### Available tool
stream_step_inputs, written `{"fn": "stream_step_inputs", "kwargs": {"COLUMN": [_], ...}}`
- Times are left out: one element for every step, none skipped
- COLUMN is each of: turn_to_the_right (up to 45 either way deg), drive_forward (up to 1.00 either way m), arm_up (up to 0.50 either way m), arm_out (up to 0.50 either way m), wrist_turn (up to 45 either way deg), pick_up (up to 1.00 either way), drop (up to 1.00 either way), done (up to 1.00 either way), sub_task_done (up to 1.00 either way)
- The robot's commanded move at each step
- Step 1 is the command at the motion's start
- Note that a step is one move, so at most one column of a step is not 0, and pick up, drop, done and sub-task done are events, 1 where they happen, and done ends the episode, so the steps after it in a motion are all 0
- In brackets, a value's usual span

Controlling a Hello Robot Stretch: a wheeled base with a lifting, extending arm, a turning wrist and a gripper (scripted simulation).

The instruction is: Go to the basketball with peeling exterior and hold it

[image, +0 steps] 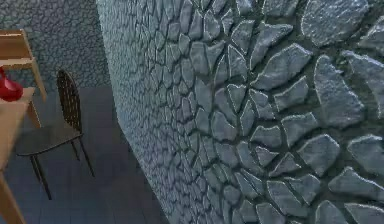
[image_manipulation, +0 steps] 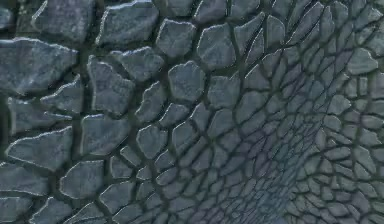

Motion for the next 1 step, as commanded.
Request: {"fn": "stream_step_inputs", "kwargs": {"turn_to_the_right": [-45.0], "drive_forward": [0.00], "arm_up": [0.00], "arm_out": [0.00], "wrist_turn": [0.0], "pick_up": [0.00], "drop": [0.00], "done": [0.00], "sub_task_done": [0.00]}}
